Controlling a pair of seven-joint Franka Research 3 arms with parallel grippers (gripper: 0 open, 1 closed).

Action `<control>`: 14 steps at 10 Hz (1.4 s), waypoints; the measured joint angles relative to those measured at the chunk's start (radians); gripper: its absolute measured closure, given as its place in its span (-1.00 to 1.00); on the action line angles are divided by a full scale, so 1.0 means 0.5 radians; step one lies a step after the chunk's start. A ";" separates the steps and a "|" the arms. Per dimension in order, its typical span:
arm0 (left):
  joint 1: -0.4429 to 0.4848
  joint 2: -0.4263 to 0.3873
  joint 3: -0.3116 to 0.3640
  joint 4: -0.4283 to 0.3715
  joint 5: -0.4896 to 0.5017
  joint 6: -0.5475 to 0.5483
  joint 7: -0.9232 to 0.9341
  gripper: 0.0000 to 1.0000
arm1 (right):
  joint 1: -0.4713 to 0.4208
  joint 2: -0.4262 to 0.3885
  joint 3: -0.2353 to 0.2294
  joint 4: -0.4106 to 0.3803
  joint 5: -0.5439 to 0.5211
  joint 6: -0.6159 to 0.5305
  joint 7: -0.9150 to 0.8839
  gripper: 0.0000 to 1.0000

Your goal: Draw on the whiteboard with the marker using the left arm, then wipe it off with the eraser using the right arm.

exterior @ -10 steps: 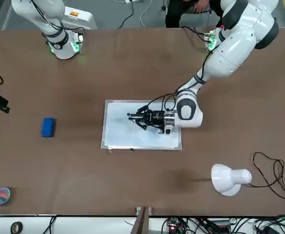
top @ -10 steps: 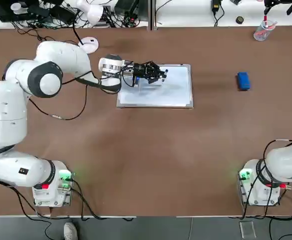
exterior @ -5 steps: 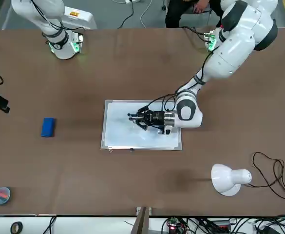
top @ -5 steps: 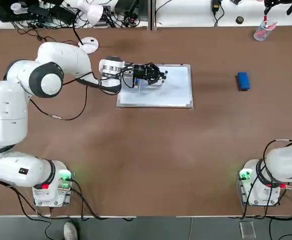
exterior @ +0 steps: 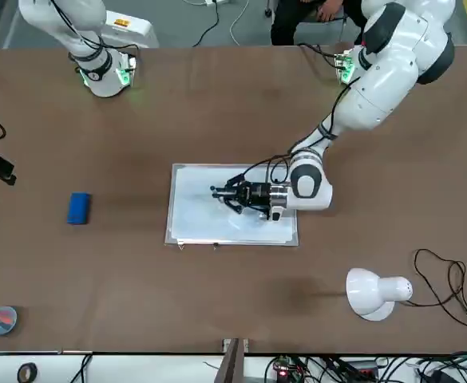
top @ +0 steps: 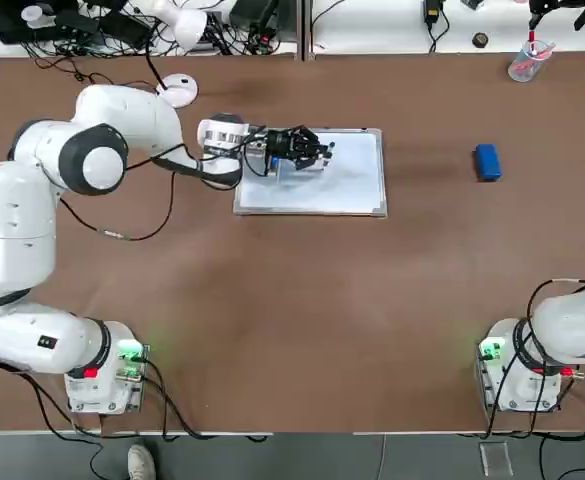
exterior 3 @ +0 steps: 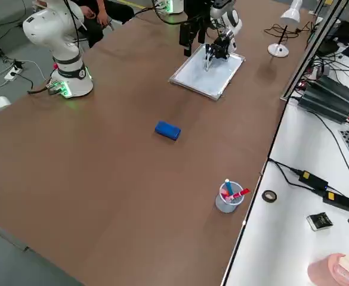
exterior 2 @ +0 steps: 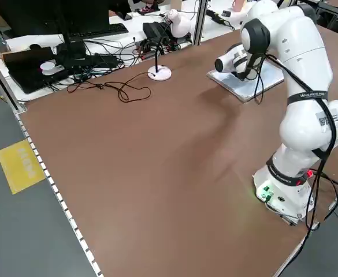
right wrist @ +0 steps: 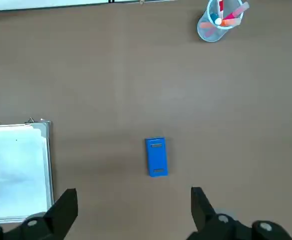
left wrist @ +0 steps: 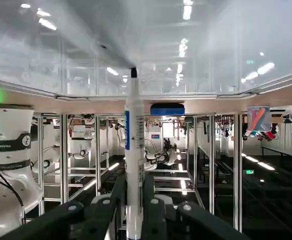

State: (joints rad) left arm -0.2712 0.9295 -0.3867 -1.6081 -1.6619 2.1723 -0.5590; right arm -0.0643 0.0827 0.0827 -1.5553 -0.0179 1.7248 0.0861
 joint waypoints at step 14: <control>0.077 -0.040 0.003 -0.046 0.100 -0.021 -0.001 0.66 | 0.000 0.000 -0.002 -0.009 0.000 0.000 0.000 -1.00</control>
State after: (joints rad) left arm -0.2330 0.9097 -0.3850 -1.6311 -1.6120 2.1617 -0.5594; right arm -0.0643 0.0828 0.0817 -1.5596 -0.0180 1.7248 0.0859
